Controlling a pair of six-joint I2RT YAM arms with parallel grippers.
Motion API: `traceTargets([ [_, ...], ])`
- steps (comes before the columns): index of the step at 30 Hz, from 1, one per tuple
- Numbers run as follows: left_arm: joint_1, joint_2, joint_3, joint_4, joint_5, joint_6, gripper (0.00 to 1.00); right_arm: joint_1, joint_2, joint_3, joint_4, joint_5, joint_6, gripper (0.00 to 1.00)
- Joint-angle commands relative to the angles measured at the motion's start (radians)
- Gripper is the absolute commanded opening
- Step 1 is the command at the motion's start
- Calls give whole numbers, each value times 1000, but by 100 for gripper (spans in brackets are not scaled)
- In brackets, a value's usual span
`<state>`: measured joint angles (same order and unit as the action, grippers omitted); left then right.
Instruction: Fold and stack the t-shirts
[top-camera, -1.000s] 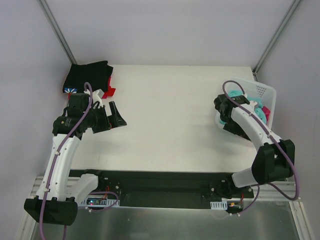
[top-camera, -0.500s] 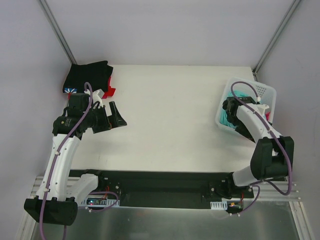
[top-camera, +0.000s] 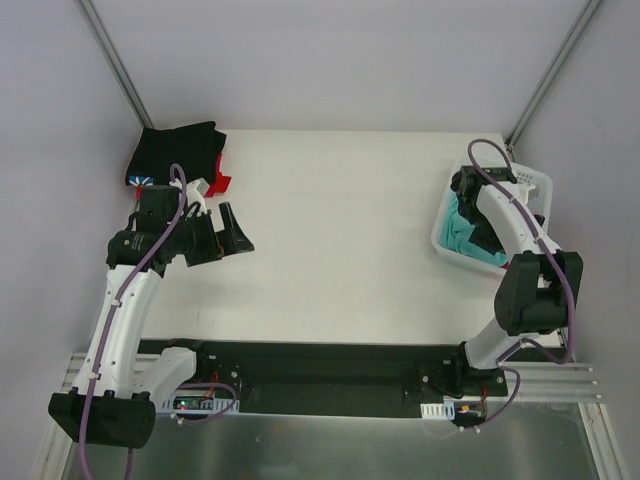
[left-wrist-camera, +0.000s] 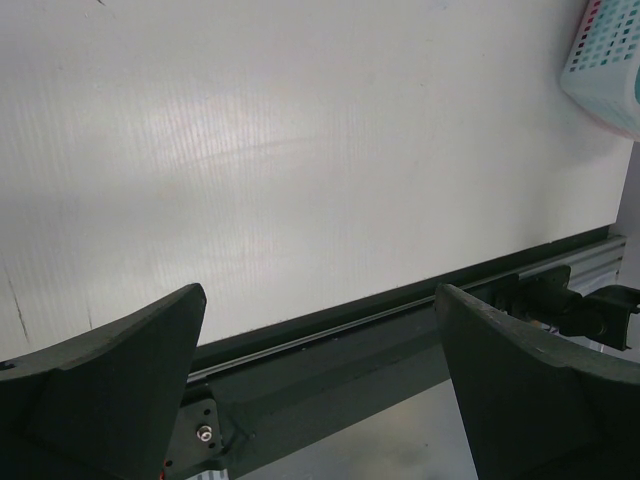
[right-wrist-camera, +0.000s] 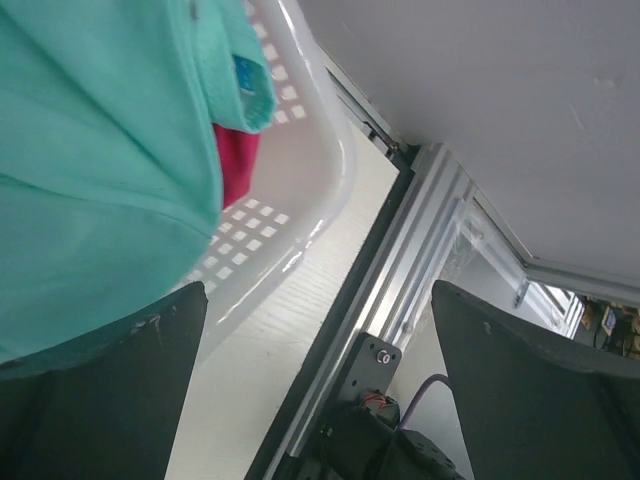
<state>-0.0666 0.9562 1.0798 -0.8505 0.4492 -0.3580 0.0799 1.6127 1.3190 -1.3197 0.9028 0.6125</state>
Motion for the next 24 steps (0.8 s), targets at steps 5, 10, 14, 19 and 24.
traceTargets([
  [5,-10,-2,2,8,3,10,99,-5,114,261,174,-211,-339,99],
  [10,-10,9,17,-1,-9,17,99,-11,248,428,272,-446,-500,99],
  [14,-10,27,20,-1,-12,21,99,-34,312,520,352,-663,-536,97],
  [19,-10,35,11,-4,-21,24,99,-40,424,706,367,-795,-577,97],
  [24,-10,42,3,-2,-24,28,99,-69,539,867,373,-850,-589,97],
])
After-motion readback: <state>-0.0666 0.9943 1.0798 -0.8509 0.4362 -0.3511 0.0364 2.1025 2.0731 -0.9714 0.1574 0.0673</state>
